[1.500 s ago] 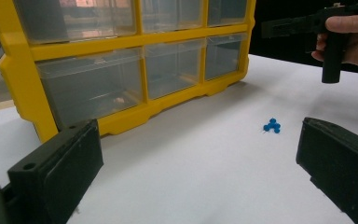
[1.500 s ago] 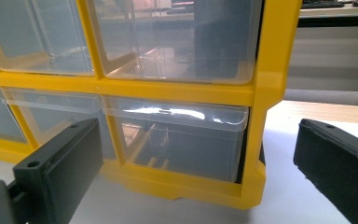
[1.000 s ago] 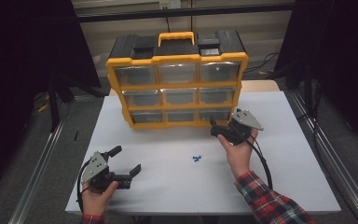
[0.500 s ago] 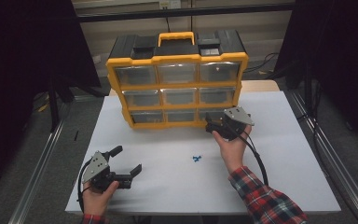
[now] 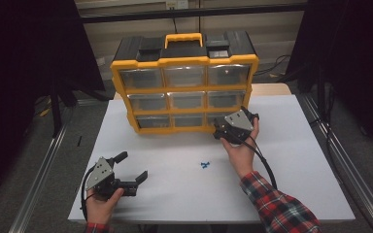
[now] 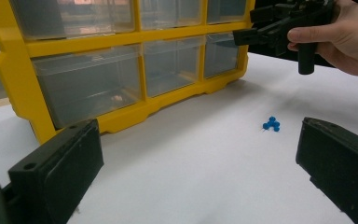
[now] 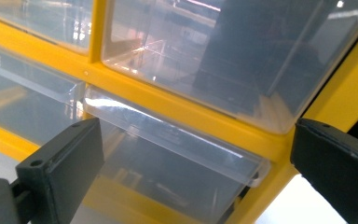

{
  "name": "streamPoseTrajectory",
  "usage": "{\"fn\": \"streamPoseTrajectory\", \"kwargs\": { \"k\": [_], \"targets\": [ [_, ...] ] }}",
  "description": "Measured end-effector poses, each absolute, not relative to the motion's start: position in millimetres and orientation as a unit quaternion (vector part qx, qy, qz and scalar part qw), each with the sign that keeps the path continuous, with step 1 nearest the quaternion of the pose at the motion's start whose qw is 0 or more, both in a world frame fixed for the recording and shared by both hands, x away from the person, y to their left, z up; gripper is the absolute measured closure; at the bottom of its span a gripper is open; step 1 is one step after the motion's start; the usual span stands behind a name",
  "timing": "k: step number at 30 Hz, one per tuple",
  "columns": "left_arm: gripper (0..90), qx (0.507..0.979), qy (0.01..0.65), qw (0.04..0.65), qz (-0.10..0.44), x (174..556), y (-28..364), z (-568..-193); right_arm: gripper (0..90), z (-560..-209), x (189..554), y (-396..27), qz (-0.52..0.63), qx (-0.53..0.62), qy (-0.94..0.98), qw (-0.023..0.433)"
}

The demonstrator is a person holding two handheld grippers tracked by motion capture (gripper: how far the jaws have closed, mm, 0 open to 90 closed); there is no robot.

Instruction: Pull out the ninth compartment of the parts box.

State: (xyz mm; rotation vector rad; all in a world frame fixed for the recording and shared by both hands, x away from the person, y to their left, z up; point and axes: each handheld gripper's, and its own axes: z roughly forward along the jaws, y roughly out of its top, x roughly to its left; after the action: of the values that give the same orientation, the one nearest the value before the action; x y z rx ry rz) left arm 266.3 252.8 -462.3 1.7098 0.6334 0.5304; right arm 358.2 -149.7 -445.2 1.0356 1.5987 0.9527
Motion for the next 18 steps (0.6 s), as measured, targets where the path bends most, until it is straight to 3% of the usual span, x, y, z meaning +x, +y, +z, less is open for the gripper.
{"fn": "streamPoseTrajectory", "kwargs": {
  "k": [18],
  "targets": [
    [0.5, 0.724, 0.280, 0.591, 0.221, 266.0, 251.4, -463.1, 6.8, -451.3, 356.2, -141.5, 0.287, 0.308, 0.713, 0.561]
  ]
}}
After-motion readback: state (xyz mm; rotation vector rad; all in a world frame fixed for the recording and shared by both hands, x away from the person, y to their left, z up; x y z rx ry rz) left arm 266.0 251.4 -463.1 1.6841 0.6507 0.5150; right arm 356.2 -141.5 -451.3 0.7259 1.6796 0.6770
